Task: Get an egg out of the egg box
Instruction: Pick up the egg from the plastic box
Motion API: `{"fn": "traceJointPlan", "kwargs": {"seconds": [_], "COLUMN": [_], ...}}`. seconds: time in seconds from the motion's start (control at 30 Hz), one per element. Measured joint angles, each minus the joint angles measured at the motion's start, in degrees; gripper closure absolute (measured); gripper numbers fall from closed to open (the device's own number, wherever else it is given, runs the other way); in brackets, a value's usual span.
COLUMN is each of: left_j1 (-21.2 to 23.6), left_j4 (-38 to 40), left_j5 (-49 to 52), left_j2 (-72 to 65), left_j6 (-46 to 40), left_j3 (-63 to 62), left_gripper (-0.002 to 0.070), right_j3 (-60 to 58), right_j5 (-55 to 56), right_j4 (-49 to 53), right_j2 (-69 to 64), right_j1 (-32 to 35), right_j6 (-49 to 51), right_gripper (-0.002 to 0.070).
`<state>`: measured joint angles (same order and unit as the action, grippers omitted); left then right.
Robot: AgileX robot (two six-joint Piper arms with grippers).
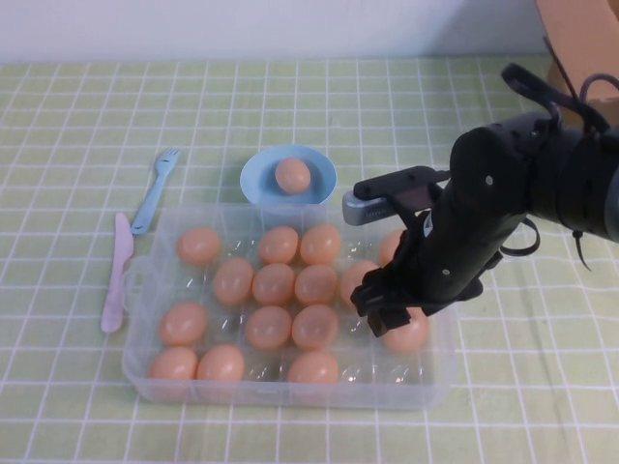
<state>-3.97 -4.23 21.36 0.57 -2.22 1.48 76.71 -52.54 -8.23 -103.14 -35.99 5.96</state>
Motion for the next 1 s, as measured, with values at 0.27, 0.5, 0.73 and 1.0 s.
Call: {"fn": "traceJointPlan", "kwargs": {"seconds": [0.27, 0.5, 0.73, 1.0], "left_j1": [0.00, 0.00, 0.00, 0.00], "left_j4": [0.00, 0.00, 0.00, 0.00], "left_j5": [0.00, 0.00, 0.00, 0.00], "left_j2": [0.00, 0.00, 0.00, 0.00], "left_j6": [0.00, 0.00, 0.00, 0.00], "left_j3": [0.00, 0.00, 0.00, 0.00], "left_gripper": [0.0680, 0.0680, 0.0680, 0.0680], "right_j3": [0.00, 0.00, 0.04, 0.04], "right_j5": [1.52, 2.03, 2.38, 2.48], "right_j4": [0.55, 1.43, 1.52, 1.52], "right_j2": [-2.16, -3.41, -3.74, -3.87], "right_j1": [0.00, 0.00, 0.00, 0.00], "right_j6": [0.00, 0.00, 0.00, -0.81], "right_gripper": [0.0199, 0.0199, 0.0199, 0.0199]}}
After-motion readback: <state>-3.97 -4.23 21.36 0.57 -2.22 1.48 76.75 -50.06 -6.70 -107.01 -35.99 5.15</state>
